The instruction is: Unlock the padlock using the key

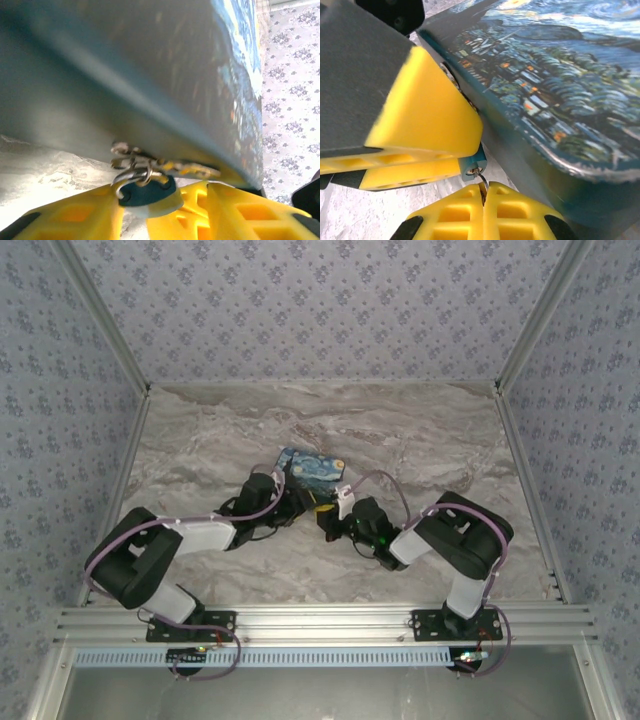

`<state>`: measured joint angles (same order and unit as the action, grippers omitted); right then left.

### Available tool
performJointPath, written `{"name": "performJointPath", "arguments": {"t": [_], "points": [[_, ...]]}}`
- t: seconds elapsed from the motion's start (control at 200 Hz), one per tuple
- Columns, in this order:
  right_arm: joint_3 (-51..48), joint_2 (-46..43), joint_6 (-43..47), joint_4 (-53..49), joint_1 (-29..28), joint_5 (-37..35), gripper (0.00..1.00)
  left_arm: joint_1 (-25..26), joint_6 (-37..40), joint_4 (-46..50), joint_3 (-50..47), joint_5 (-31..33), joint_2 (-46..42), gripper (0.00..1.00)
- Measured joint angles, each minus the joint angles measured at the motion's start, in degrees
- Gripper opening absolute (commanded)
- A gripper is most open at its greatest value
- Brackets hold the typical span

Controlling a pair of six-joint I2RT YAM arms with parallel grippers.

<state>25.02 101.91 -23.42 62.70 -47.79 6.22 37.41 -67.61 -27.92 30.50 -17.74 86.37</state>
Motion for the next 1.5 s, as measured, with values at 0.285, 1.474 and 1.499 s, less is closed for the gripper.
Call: {"name": "performJointPath", "arguments": {"t": [0.285, 1.474, 1.499], "points": [[-0.81, 1.40, -4.28, 1.22, -3.02, -2.60, 0.00, 0.04, 0.04, 0.79, -2.34, 0.17, -0.90, 0.69], [0.37, -2.27, -31.28, -3.43, -8.33, -5.25, 0.00, -0.20, -4.70, 1.81, -9.35, 2.29, -10.56, 0.42], [0.39, -2.29, -31.50, -3.50, -8.33, -5.18, 0.00, -0.07, -4.57, 1.55, -9.35, 2.27, -10.14, 0.39]]}}
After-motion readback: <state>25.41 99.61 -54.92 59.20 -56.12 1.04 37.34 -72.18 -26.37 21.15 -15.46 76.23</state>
